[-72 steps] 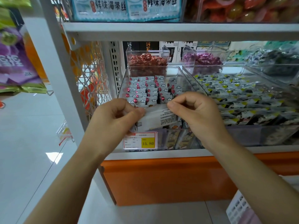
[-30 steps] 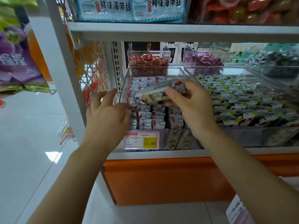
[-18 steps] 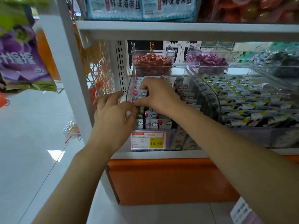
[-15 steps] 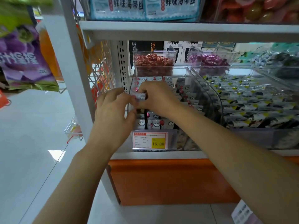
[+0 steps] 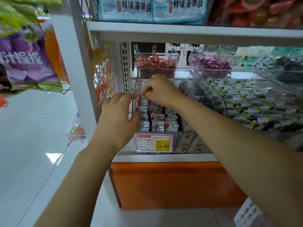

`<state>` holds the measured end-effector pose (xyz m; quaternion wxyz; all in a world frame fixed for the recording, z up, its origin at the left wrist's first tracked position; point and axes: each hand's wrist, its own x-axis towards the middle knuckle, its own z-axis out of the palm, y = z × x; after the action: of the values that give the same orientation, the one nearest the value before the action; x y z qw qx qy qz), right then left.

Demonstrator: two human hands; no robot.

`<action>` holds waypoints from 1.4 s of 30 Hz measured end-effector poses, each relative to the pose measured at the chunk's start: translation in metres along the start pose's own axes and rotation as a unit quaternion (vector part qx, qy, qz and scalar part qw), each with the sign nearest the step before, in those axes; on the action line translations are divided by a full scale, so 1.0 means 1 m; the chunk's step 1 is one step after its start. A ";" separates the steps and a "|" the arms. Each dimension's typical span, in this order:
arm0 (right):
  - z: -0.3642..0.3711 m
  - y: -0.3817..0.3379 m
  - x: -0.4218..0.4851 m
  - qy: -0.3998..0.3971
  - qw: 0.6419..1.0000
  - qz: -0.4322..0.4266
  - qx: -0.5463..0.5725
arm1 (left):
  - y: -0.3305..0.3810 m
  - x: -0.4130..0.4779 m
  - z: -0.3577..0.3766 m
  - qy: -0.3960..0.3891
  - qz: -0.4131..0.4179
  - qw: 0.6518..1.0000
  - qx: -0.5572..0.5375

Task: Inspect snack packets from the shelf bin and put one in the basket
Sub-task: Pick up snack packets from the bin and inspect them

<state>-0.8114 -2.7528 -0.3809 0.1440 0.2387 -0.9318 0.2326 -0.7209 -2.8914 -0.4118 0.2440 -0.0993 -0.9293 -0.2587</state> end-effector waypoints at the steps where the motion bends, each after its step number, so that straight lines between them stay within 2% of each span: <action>1: 0.002 0.001 0.003 -0.011 0.999 -0.006 -0.033 | -0.001 0.000 0.000 0.000 -0.001 1.000 0.000; 4: 0.011 0.002 0.007 -0.043 0.991 -0.002 -0.124 | -0.001 0.001 0.000 0.001 0.005 1.000 -0.001; 6: 0.014 0.001 0.008 -0.039 0.992 -0.006 -0.121 | 0.000 0.000 0.001 0.008 0.014 1.000 -0.002; 8: 0.012 0.000 0.007 -0.023 0.998 -0.010 -0.063 | 0.001 -0.001 0.000 0.014 0.020 1.000 -0.003; 10: 0.004 -0.003 0.003 0.016 0.999 -0.010 0.041 | 0.001 0.000 0.000 0.018 0.021 1.000 -0.006; 16: -0.025 -0.009 -0.035 0.154 0.968 0.024 0.195 | 0.006 0.002 0.000 0.068 0.014 0.998 -0.011; 20: -0.038 -0.006 -0.073 0.231 0.913 0.077 0.327 | 0.017 0.001 -0.001 0.112 0.022 0.992 -0.055; 24: -0.045 0.003 -0.103 0.213 0.820 0.159 0.508 | 0.031 -0.004 0.000 0.097 0.024 0.987 -0.124; 28: -0.044 0.008 -0.120 0.195 0.733 0.196 0.622 | 0.040 -0.009 0.002 0.041 -0.021 0.975 -0.216; 31: -0.045 0.014 -0.125 0.177 0.700 0.218 0.656 | 0.044 -0.011 0.002 0.012 -0.075 0.940 -0.333; 34: -0.049 0.019 -0.127 0.146 0.677 0.225 0.685 | 0.044 -0.011 0.003 -0.017 -0.144 0.875 -0.462; 39: -0.049 0.026 -0.128 0.125 0.627 0.229 0.734 | 0.044 -0.008 0.005 -0.024 -0.186 0.805 -0.563; 41: -0.048 0.028 -0.128 0.122 0.639 0.218 0.727 | 0.045 -0.007 0.005 -0.019 -0.206 0.771 -0.602; 42: -0.046 0.028 -0.128 0.131 0.668 0.207 0.702 | 0.045 -0.007 0.005 -0.021 -0.209 0.761 -0.614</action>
<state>-0.7104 -2.6592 -0.4002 0.0026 0.0371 -0.4897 0.8711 -0.7032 -2.8513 -0.4001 0.0513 -0.0360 -0.5738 -0.8166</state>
